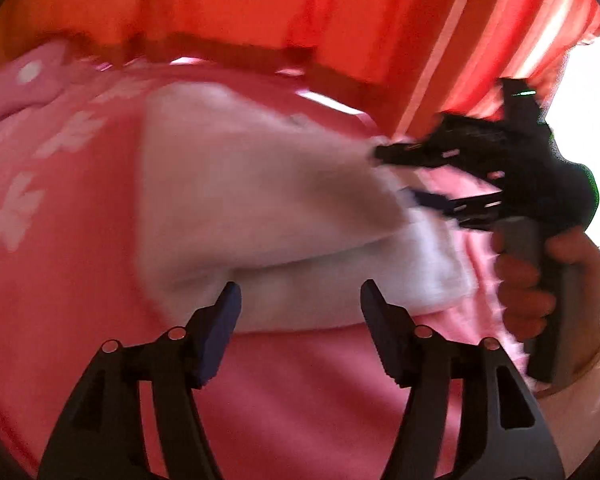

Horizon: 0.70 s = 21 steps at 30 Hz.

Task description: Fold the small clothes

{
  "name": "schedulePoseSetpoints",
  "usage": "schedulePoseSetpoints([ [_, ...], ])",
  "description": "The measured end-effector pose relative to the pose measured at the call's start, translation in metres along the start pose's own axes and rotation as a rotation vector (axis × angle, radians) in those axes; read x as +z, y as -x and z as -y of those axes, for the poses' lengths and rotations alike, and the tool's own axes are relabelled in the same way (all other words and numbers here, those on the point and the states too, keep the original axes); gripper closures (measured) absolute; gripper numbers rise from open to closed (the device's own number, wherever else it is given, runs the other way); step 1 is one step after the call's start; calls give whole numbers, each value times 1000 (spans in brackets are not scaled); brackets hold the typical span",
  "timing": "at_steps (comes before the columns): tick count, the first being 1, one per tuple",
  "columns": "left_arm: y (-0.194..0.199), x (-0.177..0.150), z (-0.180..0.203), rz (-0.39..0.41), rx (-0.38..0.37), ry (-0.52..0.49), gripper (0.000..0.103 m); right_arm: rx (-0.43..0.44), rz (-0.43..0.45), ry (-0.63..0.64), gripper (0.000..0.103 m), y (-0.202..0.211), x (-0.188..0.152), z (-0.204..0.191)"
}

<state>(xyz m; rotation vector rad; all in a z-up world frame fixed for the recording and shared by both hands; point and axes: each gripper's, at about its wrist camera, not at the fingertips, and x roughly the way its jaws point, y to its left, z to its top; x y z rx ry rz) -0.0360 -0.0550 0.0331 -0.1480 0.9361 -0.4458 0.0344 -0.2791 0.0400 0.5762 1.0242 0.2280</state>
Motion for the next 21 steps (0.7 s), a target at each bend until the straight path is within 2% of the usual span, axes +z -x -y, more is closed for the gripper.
schedulePoseSetpoints([
  [3, -15, -5, -21, -30, 28, 66, 40, 15, 7, 64, 29, -3, -1, -17],
  [5, -21, -5, -21, -24, 48, 58, 39, -9, 0, 64, 27, -9, -1, -18],
  [9, -25, -6, -18, -9, 91, 16, 36, -44, -91, 17, 24, -35, -1, -10],
  [13, -20, -6, -27, 5, 83, 66, 40, -74, -123, 53, 22, -52, -3, -18],
  [14, -16, -6, -25, 6, 89, 69, 41, -83, -113, 75, 26, -53, -4, -23],
  [16, -11, -5, -25, 17, 93, 66, 41, -64, -115, 90, 40, -54, -5, -30],
  [18, -5, -6, -24, 35, 119, 59, 36, -27, -113, 88, 71, -52, -7, -33],
  [19, -6, -5, -25, 42, 140, 52, 35, -21, -105, 88, 78, -52, -6, -33],
  [21, -13, -4, -31, 27, 176, 48, 36, 20, -75, 86, 85, -43, -4, -36],
])
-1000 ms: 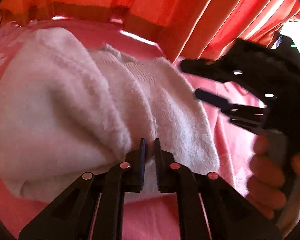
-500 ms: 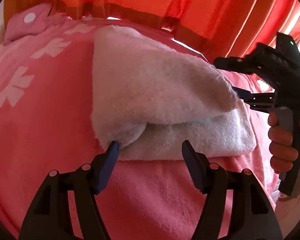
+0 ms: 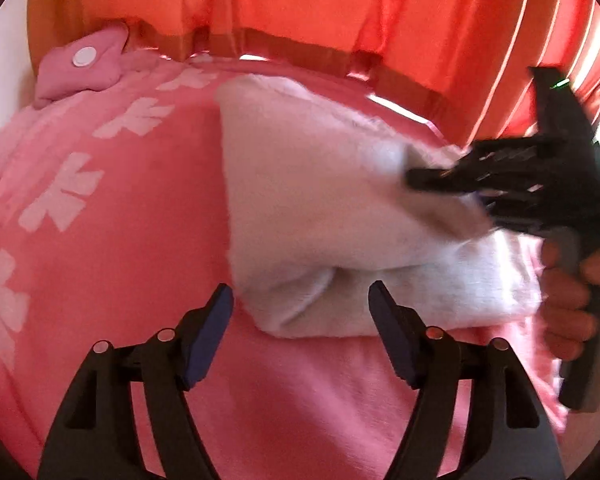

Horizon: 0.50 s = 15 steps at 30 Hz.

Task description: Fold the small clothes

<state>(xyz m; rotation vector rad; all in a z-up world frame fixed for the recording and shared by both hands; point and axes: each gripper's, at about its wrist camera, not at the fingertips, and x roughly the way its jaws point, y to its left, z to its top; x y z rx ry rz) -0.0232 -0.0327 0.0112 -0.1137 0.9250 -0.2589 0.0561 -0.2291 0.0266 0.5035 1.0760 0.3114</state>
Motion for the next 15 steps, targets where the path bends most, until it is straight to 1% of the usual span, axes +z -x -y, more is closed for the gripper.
schedulePoseSetpoints([
  [1, -7, 0, -4, -19, 4, 9, 41, 47, 22, -5, 86, 9, 1, -1],
  [2, -13, 0, -7, -38, -6, 17, 56, 158, 71, -15, 87, 30, 2, -3],
  [3, -18, 0, -11, -64, -25, 31, 62, 224, 105, -19, 88, 46, 2, -3],
  [4, -19, 0, -15, -80, -53, 57, 69, 313, 158, -22, 88, 70, 0, -1],
  [5, -16, 1, -18, -80, -83, 77, 78, 370, 214, -25, 89, 95, -3, 5],
  [6, -14, 2, -18, -82, -103, 76, 82, 372, 268, -40, 89, 118, -8, 15],
  [7, -12, 2, -16, -83, -130, 66, 84, 342, 298, -61, 89, 129, -12, 23],
  [8, -10, 3, -13, -78, -142, 54, 84, 247, 321, -93, 89, 138, -20, 41],
  [9, -9, 4, -7, -74, -146, 27, 84, 100, 305, -116, 87, 136, -28, 61],
  [10, -10, 3, -3, -75, -146, 3, 86, 10, 266, -129, 86, 127, -33, 75],
  [11, -14, 1, 2, -81, -141, -18, 88, -84, 160, -162, 85, 103, -40, 100],
  [12, -18, 0, 4, -88, -134, -23, 88, -146, 66, -216, 82, 79, -51, 123],
  [13, -21, -2, 5, -92, -131, -22, 88, -90, 92, -242, 83, 76, -60, 132],
  [14, -22, -3, 5, -94, -127, -19, 88, -74, 106, -245, 80, 82, -61, 132],
  [15, -21, -4, 5, -89, -121, -24, 88, -81, 124, -244, 70, 93, -60, 127],
])
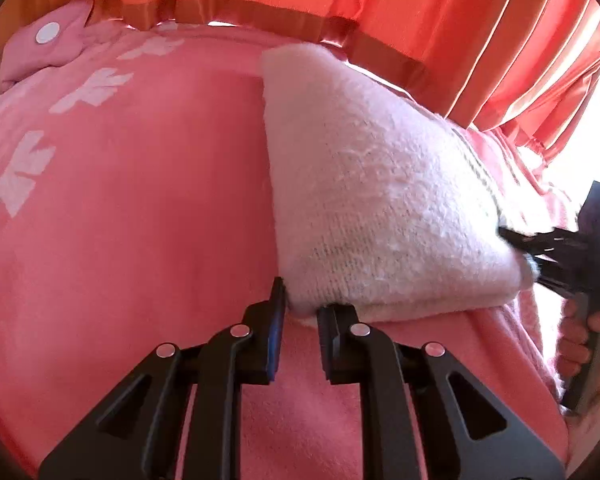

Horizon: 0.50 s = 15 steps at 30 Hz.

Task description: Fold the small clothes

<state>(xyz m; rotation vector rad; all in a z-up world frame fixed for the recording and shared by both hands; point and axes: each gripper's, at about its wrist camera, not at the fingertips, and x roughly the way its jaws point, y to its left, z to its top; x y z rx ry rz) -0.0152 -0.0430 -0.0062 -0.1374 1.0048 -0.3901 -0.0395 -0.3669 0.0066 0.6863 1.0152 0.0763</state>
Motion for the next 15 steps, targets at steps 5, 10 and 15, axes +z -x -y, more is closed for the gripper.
schedulePoseSetpoints([
  [5, 27, 8, 6, 20, -22, -30, 88, -68, 240, 69, 44, 48, 12, -41],
  [10, 59, 23, 15, 76, -78, -58, 80, -75, 87, 166, 42, -21, 40, -79],
  [15, 69, 40, 22, 146, -61, -90, 63, -80, -14, 183, 87, -70, 49, -87],
])
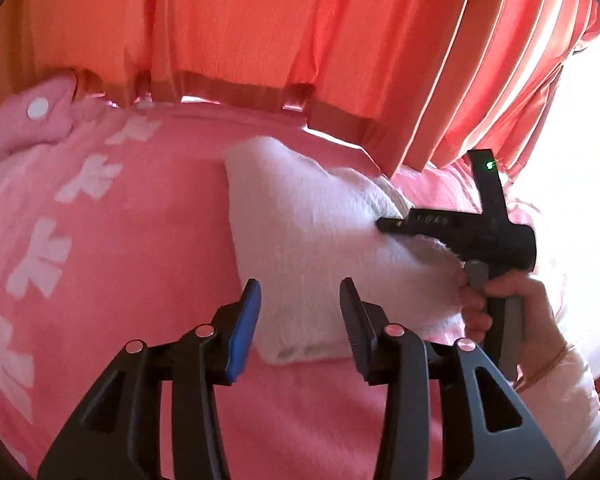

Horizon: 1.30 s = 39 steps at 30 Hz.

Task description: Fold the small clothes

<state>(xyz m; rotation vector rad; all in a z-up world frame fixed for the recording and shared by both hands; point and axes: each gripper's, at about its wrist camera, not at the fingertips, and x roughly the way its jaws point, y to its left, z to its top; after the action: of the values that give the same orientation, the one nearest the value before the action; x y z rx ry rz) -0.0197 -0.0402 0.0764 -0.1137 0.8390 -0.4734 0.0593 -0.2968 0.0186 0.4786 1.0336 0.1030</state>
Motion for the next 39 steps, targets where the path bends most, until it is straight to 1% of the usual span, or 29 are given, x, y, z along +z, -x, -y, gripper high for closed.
schedulePoseSetpoints([
  [1, -5, 3, -1, -8, 2, 5, 64, 42, 35, 13, 89, 16, 2, -7],
  [4, -19, 4, 1, -26, 1, 10, 64, 209, 242, -11, 91, 85, -4, -2],
  [5, -23, 3, 3, -35, 3, 5, 64, 219, 280, -17, 92, 100, -8, 3],
  [6, -32, 1, 5, -52, 0, -1, 62, 188, 298, -29, 92, 104, -11, 8],
  [7, -39, -2, 6, -68, -11, -3, 61, 117, 285, -36, 92, 100, -17, 17],
  [8, -49, -6, 9, -92, -15, -8, 61, 2, 209, -37, 91, 79, -21, 29],
  [9, -54, -9, 13, -99, 3, -18, 61, -67, 116, -42, 91, 56, -25, 43],
  [10, -58, -12, 16, -96, 22, -35, 60, -97, 35, -47, 91, 34, -31, 53],
  [11, -59, -14, 21, -82, 45, -58, 59, -72, 50, -38, 91, 31, -34, 56],
  [12, -59, -15, 25, -72, 68, -75, 58, -62, 65, -32, 91, 43, -32, 57],
  [13, -59, -16, 28, -69, 83, -84, 58, -50, 95, -48, 90, 56, -30, 55],
  [14, -58, -15, 28, -71, 84, -80, 58, -27, 153, -85, 90, 74, -31, 56],
  [16, -55, -13, 27, -76, 81, -63, 59, -40, 205, -99, 90, 92, -32, 53],
  [17, -54, -13, 25, -77, 76, -57, 59, -59, 224, -91, 83, 97, -34, 52],
  [19, -55, -13, 23, -88, 70, -48, 58, -118, 173, -104, 80, 85, -35, 58],
  [20, -56, -14, 22, -89, 75, -48, 58, -118, 151, -117, 80, 79, -35, 60],
  [22, -58, -16, 24, -84, 89, -62, 58, -62, 139, -136, 80, 69, -29, 61],
  [23, -59, -17, 26, -82, 97, -67, 58, -27, 167, -138, 72, 67, -22, 61],
  [24, -60, -17, 27, -81, 104, -69, 58, -18, 186, -138, 55, 69, -18, 62],
  [26, -61, -18, 27, -79, 113, -69, 57, -13, 204, -140, 43, 60, -1, 56],
  [28, -61, -19, 28, -80, 119, -73, 57, 25, 143, -135, 43, 37, 12, 51],
  [29, -61, -19, 28, -81, 120, -74, 57, 30, 116, -131, 62, 26, 15, 49],
  [30, -62, -20, 28, -83, 122, -79, 57, 24, 106, -120, 92, 21, 16, 48],
  [31, -61, -20, 29, -85, 125, -79, 57, 14, 114, -107, 94, 21, 16, 44],
  [33, -61, -20, 28, -86, 121, -72, 57, 30, 227, -63, 95, 53, 16, 32],
  [35, -61, -20, 27, -84, 121, -70, 54, 69, 314, -78, 95, 79, 14, 35],
  [37, -63, -22, 28, -87, 124, -64, 51, 21, 253, -111, 95, 62, 14, 48],
  [38, -63, -23, 28, -89, 129, -64, 50, -70, 141, -105, 94, 33, 11, 58],
  [39, -64, -23, 29, -89, 131, -66, 49, -103, 89, -97, 94, 18, 7, 62],
])
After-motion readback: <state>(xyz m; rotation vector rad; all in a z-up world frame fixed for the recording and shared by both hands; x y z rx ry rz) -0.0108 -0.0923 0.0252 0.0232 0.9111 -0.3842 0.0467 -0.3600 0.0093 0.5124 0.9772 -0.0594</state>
